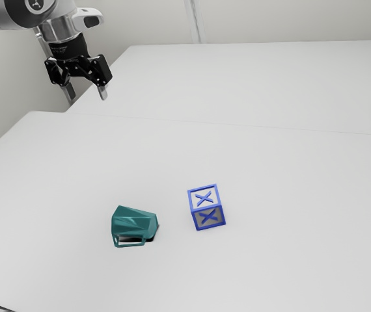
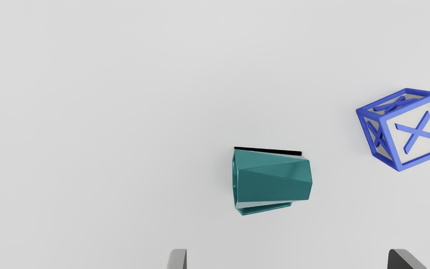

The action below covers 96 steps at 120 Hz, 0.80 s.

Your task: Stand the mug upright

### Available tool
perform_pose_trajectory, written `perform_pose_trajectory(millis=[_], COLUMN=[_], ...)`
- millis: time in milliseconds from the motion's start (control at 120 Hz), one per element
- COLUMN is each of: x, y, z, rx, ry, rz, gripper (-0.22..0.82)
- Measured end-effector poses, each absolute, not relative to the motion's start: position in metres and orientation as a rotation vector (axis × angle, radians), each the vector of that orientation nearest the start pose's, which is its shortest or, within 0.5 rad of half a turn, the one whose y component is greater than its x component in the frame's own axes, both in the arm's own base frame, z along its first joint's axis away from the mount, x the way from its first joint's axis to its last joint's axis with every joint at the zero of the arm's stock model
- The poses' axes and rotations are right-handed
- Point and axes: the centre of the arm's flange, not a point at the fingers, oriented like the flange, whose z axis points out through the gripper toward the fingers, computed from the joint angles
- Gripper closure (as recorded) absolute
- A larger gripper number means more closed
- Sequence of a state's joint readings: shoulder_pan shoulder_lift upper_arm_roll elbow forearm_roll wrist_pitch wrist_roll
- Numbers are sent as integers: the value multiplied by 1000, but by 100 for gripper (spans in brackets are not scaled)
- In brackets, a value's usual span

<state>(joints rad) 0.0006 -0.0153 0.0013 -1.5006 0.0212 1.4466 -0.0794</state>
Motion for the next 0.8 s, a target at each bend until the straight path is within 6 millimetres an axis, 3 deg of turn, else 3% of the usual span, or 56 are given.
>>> perform_pose_trajectory(millis=[442, 800], x=[526, 525], y=[3, 37], z=[642, 576], rx=[-3113, -3215], ry=[-133, -205], rz=[87, 53], gripper=[2, 2])
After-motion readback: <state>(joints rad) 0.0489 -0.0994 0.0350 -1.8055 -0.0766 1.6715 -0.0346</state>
